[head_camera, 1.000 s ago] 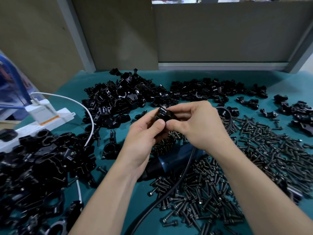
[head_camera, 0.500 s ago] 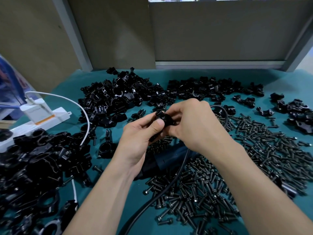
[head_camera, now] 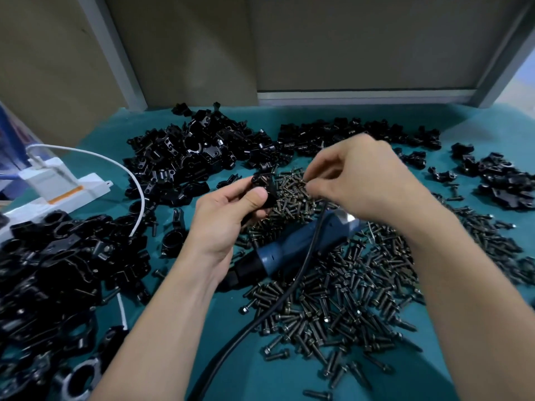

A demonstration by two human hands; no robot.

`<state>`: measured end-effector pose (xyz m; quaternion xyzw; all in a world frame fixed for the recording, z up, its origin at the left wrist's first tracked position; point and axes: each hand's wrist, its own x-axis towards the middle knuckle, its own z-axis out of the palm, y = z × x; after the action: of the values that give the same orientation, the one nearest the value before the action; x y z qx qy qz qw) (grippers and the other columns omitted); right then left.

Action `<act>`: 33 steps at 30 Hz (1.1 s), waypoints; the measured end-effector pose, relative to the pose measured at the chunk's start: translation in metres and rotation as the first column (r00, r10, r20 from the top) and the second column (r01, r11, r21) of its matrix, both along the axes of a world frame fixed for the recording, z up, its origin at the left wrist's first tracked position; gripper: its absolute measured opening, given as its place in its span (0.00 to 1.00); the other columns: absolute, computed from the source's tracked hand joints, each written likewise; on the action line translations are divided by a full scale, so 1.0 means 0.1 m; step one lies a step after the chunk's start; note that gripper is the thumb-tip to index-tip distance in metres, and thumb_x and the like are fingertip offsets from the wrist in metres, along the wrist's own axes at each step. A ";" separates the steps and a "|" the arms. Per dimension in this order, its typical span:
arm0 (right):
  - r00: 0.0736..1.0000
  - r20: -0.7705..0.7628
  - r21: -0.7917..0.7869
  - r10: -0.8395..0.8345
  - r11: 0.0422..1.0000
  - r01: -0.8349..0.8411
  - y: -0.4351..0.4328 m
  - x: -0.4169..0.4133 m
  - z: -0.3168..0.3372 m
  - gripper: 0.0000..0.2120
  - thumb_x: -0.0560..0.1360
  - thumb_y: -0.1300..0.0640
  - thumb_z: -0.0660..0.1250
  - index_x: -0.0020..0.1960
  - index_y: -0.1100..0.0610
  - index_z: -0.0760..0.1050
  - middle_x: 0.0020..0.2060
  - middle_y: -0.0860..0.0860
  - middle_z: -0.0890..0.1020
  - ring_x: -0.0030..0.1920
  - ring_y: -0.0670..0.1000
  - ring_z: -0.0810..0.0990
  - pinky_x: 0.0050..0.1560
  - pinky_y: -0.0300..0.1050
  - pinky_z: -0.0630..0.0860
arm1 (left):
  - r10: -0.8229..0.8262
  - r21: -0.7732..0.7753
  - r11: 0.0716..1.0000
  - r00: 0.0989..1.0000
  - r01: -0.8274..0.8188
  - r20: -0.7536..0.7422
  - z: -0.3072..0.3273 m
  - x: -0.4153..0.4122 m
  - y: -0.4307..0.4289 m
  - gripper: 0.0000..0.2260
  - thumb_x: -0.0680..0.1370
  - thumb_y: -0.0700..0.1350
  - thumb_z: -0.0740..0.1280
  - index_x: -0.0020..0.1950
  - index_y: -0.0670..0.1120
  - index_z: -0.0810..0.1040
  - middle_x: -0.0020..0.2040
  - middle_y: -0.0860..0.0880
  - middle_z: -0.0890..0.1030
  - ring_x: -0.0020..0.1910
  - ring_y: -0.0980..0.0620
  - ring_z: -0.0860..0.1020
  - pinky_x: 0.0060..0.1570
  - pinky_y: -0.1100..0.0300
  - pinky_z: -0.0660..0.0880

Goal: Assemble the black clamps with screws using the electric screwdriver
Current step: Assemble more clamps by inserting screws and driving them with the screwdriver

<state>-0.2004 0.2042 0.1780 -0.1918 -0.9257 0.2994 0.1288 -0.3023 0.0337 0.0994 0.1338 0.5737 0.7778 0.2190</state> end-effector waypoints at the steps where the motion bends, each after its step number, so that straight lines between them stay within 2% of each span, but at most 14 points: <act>1: 1.000 0.003 -0.003 -0.004 1.000 0.004 0.05 0.06 0.01 0.05 0.74 0.53 0.78 0.41 0.46 0.86 0.33 0.39 0.85 0.33 0.36 0.82 0.31 0.26 0.73 | 0.010 0.003 1.000 1.000 -0.010 0.016 0.00 0.00 -0.01 0.18 0.66 0.44 0.76 0.56 0.47 0.84 0.48 0.49 0.89 0.42 0.56 0.85 0.43 0.67 0.80; 4: 0.989 0.124 -0.079 0.079 0.994 -0.070 0.04 0.31 -0.07 0.09 0.74 0.56 0.78 0.36 0.48 0.85 0.29 0.41 0.84 0.26 0.40 0.80 0.26 0.30 0.71 | 0.006 -0.027 1.000 1.000 -0.006 0.008 -0.01 0.02 0.00 0.13 0.69 0.41 0.77 0.52 0.50 0.84 0.47 0.50 0.89 0.42 0.55 0.86 0.44 0.67 0.80; 6: 0.958 0.248 -0.103 0.142 0.987 -0.120 -0.05 0.46 -0.20 0.09 0.73 0.58 0.78 0.36 0.48 0.86 0.28 0.40 0.84 0.26 0.39 0.80 0.26 0.29 0.71 | 0.008 -0.062 0.998 1.000 -0.009 -0.022 -0.01 0.05 0.03 0.10 0.74 0.37 0.76 0.52 0.50 0.84 0.45 0.51 0.89 0.40 0.55 0.85 0.43 0.66 0.82; 8: 0.942 0.311 -0.036 0.127 0.992 -0.122 -0.10 0.55 -0.35 0.09 0.73 0.59 0.77 0.38 0.47 0.87 0.28 0.36 0.82 0.29 0.35 0.80 0.28 0.27 0.71 | -0.002 -0.104 0.995 0.998 -0.004 -0.056 0.01 0.11 0.05 0.09 0.76 0.37 0.75 0.52 0.50 0.84 0.43 0.51 0.89 0.38 0.54 0.85 0.42 0.64 0.83; 13: 0.948 0.318 0.108 0.020 0.993 -0.057 -0.14 0.66 -0.55 0.10 0.73 0.60 0.75 0.44 0.45 0.88 0.33 0.41 0.85 0.33 0.39 0.81 0.35 0.32 0.76 | -0.099 -0.159 0.984 0.987 0.078 -0.128 0.11 0.28 0.08 0.07 0.76 0.37 0.75 0.49 0.49 0.85 0.37 0.49 0.87 0.30 0.53 0.82 0.35 0.64 0.80; 16: 0.956 0.294 0.120 0.013 0.992 -0.050 -0.20 0.68 -0.63 0.09 0.71 0.58 0.76 0.46 0.45 0.88 0.26 0.38 0.78 0.28 0.38 0.75 0.27 0.27 0.66 | -0.168 -0.146 0.978 0.978 0.150 -0.122 0.15 0.38 0.10 0.06 0.74 0.38 0.76 0.44 0.50 0.86 0.36 0.46 0.87 0.29 0.51 0.81 0.31 0.64 0.80; 18: 0.959 0.281 0.095 0.016 0.994 -0.045 -0.22 0.68 -0.65 0.08 0.71 0.57 0.77 0.46 0.45 0.88 0.26 0.38 0.76 0.27 0.38 0.75 0.26 0.28 0.66 | -0.187 -0.147 0.975 0.976 0.169 -0.111 0.14 0.43 0.09 0.07 0.71 0.42 0.77 0.48 0.47 0.86 0.36 0.45 0.86 0.29 0.50 0.81 0.31 0.64 0.79; 20: 0.958 0.285 0.097 0.021 0.994 -0.051 -0.22 0.69 -0.66 0.05 0.72 0.55 0.77 0.44 0.45 0.85 0.29 0.40 0.78 0.30 0.39 0.76 0.28 0.33 0.68 | -0.193 -0.156 0.972 0.975 0.175 -0.107 0.13 0.44 0.08 0.07 0.73 0.41 0.77 0.50 0.44 0.86 0.37 0.45 0.86 0.29 0.51 0.81 0.31 0.64 0.79; 22: 0.955 0.296 0.108 0.030 0.992 -0.065 -0.21 0.70 -0.68 0.03 0.73 0.54 0.76 0.44 0.47 0.83 0.32 0.43 0.79 0.34 0.43 0.78 0.32 0.39 0.71 | -0.186 -0.138 0.975 0.978 0.172 -0.096 0.14 0.43 0.07 0.03 0.74 0.40 0.76 0.47 0.46 0.88 0.37 0.45 0.86 0.30 0.51 0.82 0.31 0.64 0.79; 25: 0.957 0.286 0.117 0.044 0.990 -0.080 -0.21 0.72 -0.70 0.02 0.75 0.54 0.75 0.46 0.49 0.82 0.35 0.45 0.81 0.36 0.47 0.79 0.36 0.43 0.74 | -0.154 -0.102 0.984 0.986 0.147 -0.068 0.16 0.44 0.06 0.13 0.67 0.46 0.77 0.50 0.44 0.87 0.37 0.45 0.86 0.30 0.51 0.82 0.31 0.64 0.79; 27: 0.962 0.270 0.099 0.046 0.992 -0.075 -0.15 0.76 -0.69 0.05 0.77 0.53 0.74 0.43 0.47 0.80 0.34 0.44 0.81 0.33 0.44 0.79 0.33 0.36 0.73 | -0.139 -0.095 0.987 0.988 0.133 -0.059 0.16 0.43 0.05 0.17 0.66 0.47 0.76 0.52 0.42 0.86 0.38 0.46 0.87 0.30 0.51 0.82 0.32 0.64 0.79; 29: 0.980 0.190 -0.066 0.051 0.997 -0.039 -0.09 0.80 -0.64 0.08 0.79 0.55 0.72 0.41 0.48 0.79 0.34 0.45 0.83 0.31 0.42 0.79 0.30 0.31 0.71 | -0.125 -0.092 0.989 0.991 0.119 -0.054 0.16 0.41 0.04 0.18 0.66 0.47 0.76 0.53 0.41 0.86 0.39 0.47 0.87 0.30 0.51 0.82 0.32 0.64 0.79; 31: 0.998 0.025 -0.379 0.052 0.925 -0.038 -0.05 0.82 -0.53 0.07 0.80 0.62 0.70 0.44 0.55 0.80 0.36 0.49 0.86 0.31 0.45 0.80 0.30 0.35 0.73 | -0.117 -0.094 0.989 0.992 0.112 -0.049 0.16 0.39 0.04 0.19 0.66 0.48 0.77 0.54 0.41 0.86 0.39 0.47 0.87 0.31 0.51 0.82 0.32 0.64 0.79; 33: 0.991 -0.132 -0.530 0.007 0.844 -0.076 -0.02 0.77 -0.43 0.05 0.79 0.66 0.69 0.45 0.60 0.79 0.35 0.57 0.86 0.30 0.52 0.80 0.27 0.39 0.73 | -0.121 -0.088 0.989 0.992 0.116 -0.048 0.16 0.38 0.04 0.16 0.66 0.48 0.77 0.51 0.43 0.87 0.39 0.47 0.87 0.31 0.51 0.82 0.31 0.64 0.79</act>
<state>-0.1233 0.2019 0.1351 -0.1809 -0.8000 0.5591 0.1215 -0.2642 0.0381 0.1149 0.1789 0.6031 0.7344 0.2548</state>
